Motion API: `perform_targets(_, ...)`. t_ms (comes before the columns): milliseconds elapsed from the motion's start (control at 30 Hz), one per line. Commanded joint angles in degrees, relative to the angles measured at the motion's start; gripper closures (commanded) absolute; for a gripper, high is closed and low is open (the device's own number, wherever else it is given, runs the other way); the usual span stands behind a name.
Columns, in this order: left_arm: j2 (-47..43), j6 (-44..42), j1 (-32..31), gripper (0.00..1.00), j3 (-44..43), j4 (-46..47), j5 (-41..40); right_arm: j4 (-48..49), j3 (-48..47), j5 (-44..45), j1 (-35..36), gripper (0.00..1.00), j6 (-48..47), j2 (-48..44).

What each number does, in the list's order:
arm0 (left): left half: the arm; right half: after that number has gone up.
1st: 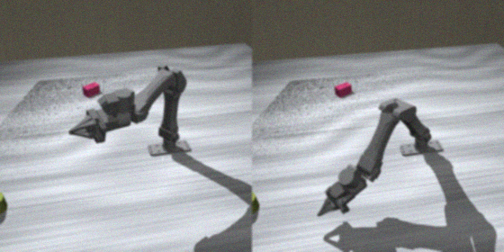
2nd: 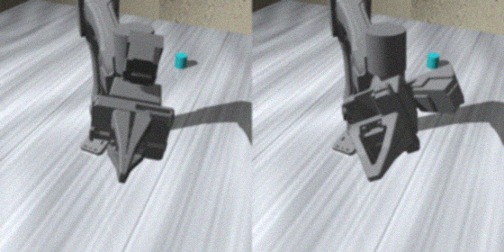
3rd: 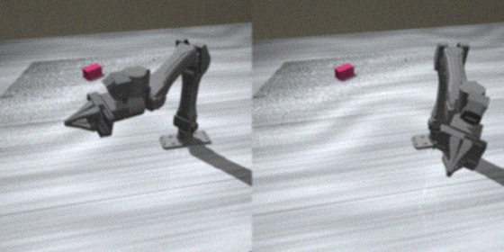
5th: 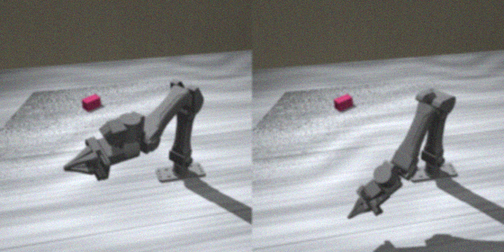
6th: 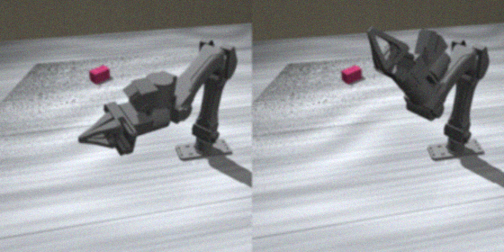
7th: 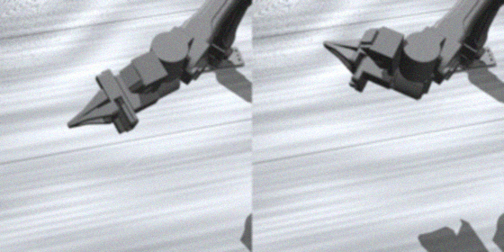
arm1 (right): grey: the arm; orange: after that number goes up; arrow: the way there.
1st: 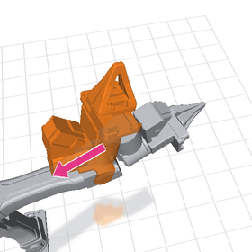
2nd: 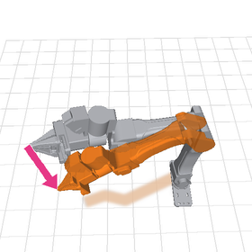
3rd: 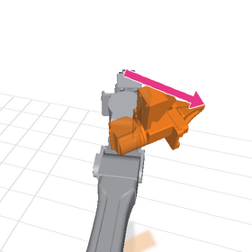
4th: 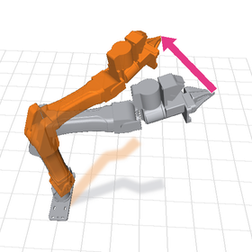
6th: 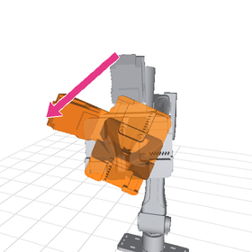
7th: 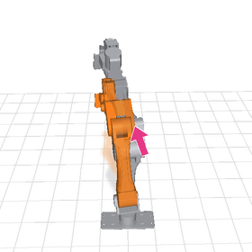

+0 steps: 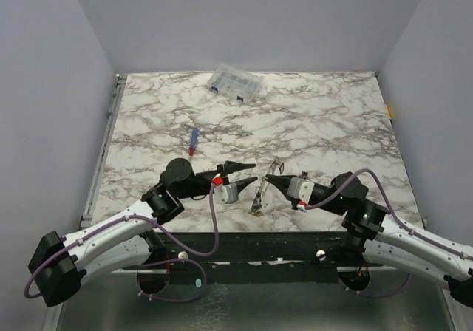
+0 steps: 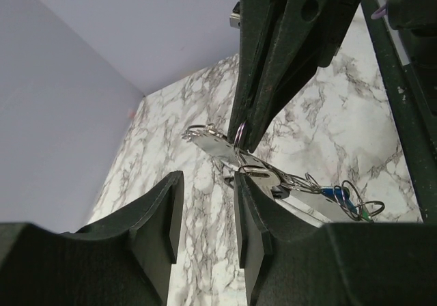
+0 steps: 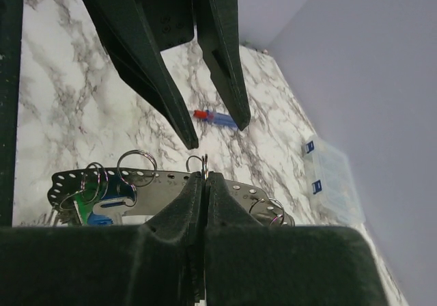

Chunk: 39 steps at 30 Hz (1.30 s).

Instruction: Put the keys on the keyring

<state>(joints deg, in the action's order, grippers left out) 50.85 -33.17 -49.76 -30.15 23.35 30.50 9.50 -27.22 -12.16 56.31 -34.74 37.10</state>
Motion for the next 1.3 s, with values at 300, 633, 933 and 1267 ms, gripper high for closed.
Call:
perform_targets(300,0.21,2.28,-0.32,0.62,1.15,3.87,12.03,11.98,1.47,-5.91,0.38,1.0,2.84,-0.65)
perform_targets(633,0.41,2.21,-0.39,0.68,1.19,4.24,11.21,11.66,0.96,-7.78,0.38,1.0,3.01,0.14)
perform_targets(933,0.21,2.14,-0.4,0.78,1.32,4.33,10.72,10.85,0.37,-9.21,0.38,1.0,3.14,0.69)
perform_targets(1267,0.4,2.01,-0.34,0.83,1.32,4.33,10.86,8.82,-0.69,-12.15,0.38,1.0,4.01,1.44)
